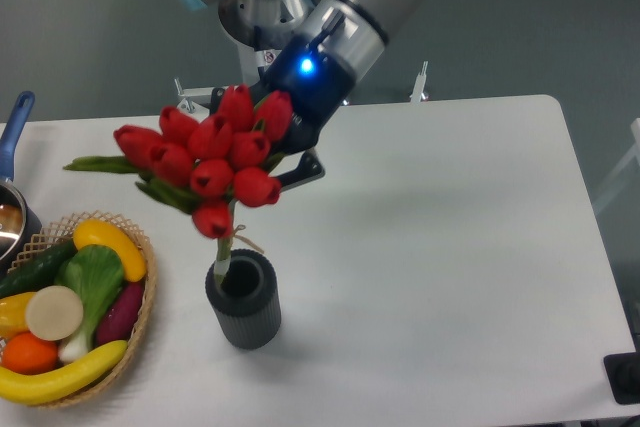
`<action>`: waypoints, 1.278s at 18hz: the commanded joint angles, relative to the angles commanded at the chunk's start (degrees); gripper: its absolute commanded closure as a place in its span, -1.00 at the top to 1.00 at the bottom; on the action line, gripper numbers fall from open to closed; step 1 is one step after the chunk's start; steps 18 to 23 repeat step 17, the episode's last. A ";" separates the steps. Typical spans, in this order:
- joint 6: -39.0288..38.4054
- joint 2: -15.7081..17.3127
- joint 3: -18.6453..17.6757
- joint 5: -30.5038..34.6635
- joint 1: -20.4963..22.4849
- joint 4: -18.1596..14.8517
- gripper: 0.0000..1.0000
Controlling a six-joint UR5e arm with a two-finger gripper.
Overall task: Pick up the flowers from the vase
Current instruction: 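Lift the gripped tulips up out of the dark vase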
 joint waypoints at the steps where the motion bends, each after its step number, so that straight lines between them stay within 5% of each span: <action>1: -0.18 0.00 0.00 -0.09 0.62 -0.09 -0.57; 14: 4.21 -1.05 -2.98 0.08 10.28 0.17 -0.57; 23: 6.68 -1.05 -4.13 0.08 10.55 0.00 -0.57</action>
